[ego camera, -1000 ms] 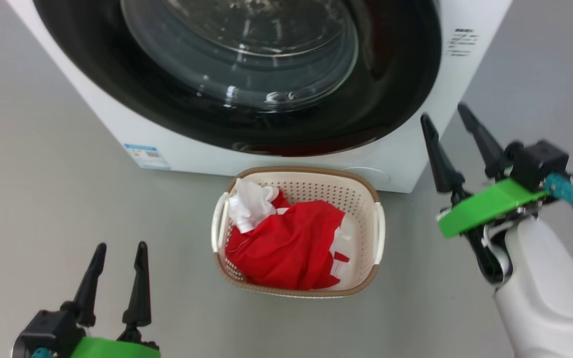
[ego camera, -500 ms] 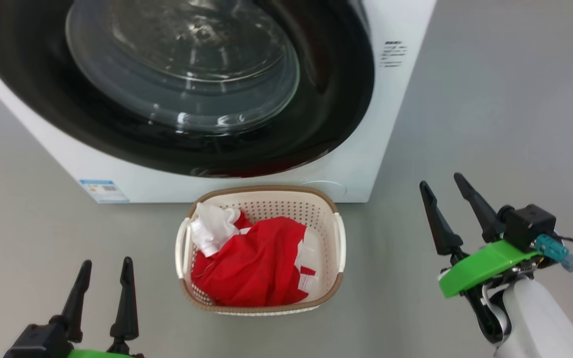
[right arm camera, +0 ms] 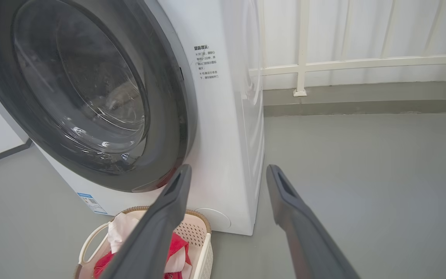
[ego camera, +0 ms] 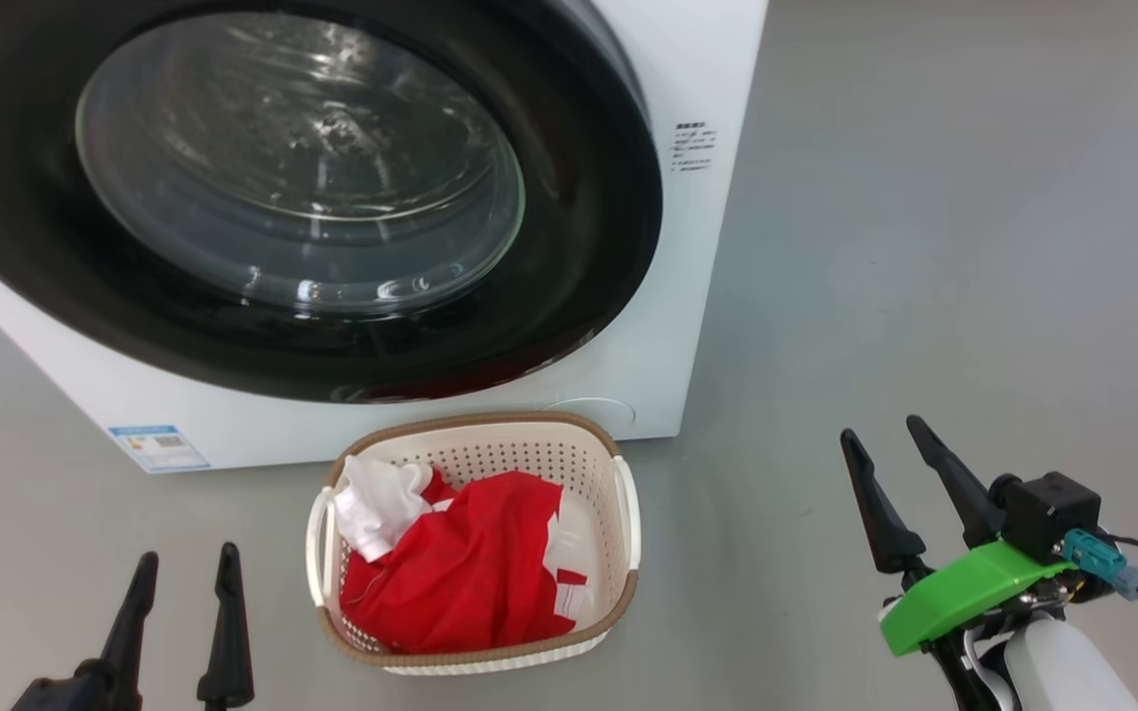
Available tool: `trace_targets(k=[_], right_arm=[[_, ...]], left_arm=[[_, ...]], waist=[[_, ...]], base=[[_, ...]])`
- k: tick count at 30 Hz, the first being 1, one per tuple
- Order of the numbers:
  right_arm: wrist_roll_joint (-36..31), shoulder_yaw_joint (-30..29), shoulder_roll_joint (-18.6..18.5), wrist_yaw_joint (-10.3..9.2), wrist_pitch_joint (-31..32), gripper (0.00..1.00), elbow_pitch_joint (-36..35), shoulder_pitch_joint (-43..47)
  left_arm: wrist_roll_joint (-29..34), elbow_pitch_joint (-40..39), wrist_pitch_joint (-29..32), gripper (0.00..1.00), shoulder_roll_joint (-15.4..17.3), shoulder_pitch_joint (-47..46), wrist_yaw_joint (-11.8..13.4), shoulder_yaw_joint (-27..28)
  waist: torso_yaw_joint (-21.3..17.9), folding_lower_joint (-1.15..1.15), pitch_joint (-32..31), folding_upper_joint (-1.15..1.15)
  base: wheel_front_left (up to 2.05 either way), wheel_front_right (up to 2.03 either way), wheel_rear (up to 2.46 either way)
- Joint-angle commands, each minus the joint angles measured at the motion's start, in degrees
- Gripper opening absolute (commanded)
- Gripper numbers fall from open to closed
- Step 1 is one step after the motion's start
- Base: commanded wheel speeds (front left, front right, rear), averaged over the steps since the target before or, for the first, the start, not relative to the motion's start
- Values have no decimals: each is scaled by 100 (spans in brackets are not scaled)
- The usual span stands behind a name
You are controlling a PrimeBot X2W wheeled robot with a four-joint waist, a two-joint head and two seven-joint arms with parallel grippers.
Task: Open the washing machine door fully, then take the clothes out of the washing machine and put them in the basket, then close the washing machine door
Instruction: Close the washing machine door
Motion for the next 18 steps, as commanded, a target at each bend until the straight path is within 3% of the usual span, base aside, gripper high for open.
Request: trace_targets(k=[1, 18], right_arm=[[18, 89, -39, -13, -26, 100, -137, 74], [12, -86, -169, -13, -26, 100, -155, 619]], left_arm=[[54, -143, -54, 100, 116, -31, -18, 225], [74, -198, -54, 100, 113, 243, -18, 468]], waist=[[-83, 0, -72, 0], [-335, 0, -371, 0]], base=[[0, 0, 0], [0, 0, 0]])
